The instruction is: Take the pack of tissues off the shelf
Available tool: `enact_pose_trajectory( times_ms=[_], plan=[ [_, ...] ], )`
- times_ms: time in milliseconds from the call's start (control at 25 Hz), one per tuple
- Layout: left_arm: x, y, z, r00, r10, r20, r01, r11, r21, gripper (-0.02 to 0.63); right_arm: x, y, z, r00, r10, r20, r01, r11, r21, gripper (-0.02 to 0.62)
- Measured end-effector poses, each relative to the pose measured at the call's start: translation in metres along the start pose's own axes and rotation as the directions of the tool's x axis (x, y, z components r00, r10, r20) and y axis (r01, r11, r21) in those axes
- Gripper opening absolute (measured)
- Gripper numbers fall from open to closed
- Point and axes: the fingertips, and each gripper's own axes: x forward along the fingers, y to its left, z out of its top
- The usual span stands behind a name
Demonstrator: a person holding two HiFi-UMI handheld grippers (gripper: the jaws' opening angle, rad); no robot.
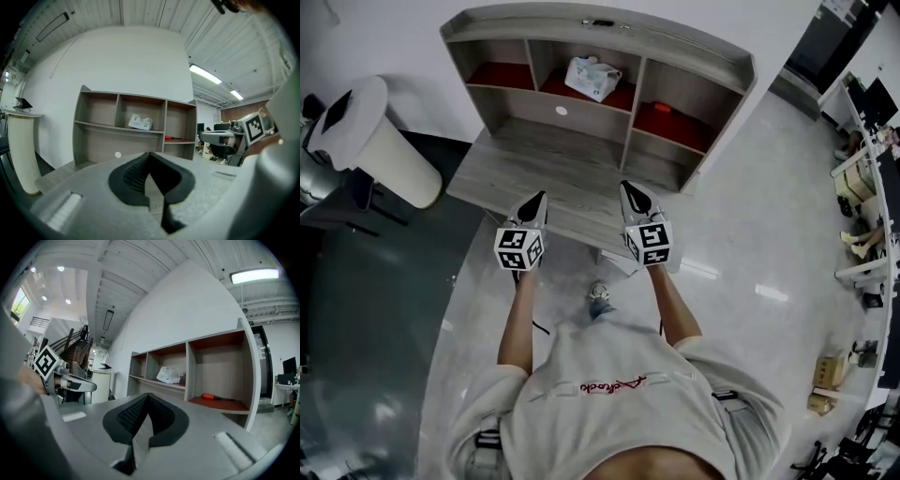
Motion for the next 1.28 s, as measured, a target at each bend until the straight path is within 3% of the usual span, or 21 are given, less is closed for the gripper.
enact_pose_trajectory(
  times_ms=[480, 920, 1280],
  plan=[
    [0.104, 0.061, 0.033, 1.0, 0.016, 0.016, -0.016, 1.0, 0.001, -0.002, 0.115, -0.055, 0.017, 0.999, 0.022, 0.023, -0.022, 1.0, -0.006, 0.008],
    [0.135, 0.089, 0.033, 1.0, 0.006, -0.002, -0.006, 1.0, 0.001, -0.002, 0.16, -0.065, 0.009, 1.0, 0.013, 0.003, -0.013, 1.0, 0.01, 0.008],
    [0.158, 0.109, 0.045, 0.998, -0.057, -0.003, 0.057, 0.998, 0.002, -0.002, 0.18, -0.07, 0.015, 0.998, -0.057, -0.01, 0.057, 0.998, 0.012, 0.008]
  ],
)
